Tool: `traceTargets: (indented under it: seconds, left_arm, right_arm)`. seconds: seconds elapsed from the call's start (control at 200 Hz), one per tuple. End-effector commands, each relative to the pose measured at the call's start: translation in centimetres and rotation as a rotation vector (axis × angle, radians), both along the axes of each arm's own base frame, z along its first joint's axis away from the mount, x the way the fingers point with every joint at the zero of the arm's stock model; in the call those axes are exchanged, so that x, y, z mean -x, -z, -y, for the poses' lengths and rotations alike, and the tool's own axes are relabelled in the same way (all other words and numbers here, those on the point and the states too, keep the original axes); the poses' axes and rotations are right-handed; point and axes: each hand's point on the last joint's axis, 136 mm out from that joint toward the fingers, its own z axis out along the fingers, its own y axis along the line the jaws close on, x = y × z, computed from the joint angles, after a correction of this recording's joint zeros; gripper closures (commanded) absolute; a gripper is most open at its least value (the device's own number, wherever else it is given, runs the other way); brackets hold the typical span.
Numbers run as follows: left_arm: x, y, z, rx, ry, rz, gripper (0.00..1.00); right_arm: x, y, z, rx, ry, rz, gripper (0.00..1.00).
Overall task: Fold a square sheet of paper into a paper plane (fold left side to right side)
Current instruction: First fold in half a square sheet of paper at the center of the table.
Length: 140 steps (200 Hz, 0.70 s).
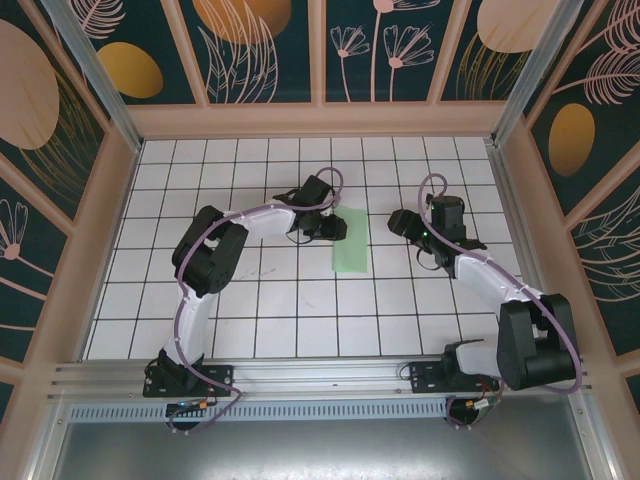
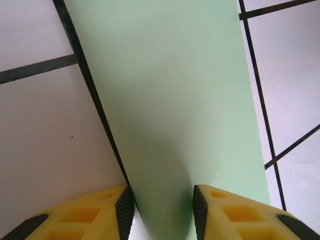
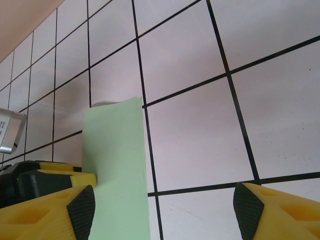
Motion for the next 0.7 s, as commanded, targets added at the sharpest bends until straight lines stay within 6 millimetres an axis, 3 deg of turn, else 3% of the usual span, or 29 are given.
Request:
traceTargets:
  seconds: [0.0,0.696]
  left_arm:
    - [1.3,4.32,-0.61,-0.1,0.04,-0.045,0.58]
    - [1.12,4.67,-0.33,-0.109,0.052,-0.051,0.54]
  right_arm:
    - [0.1,-0.28,0.08,-0.018,0.003,0.019,0.23]
    - [0.39,-0.3,-0.22,-0.033,-0.015,0.016,0.2]
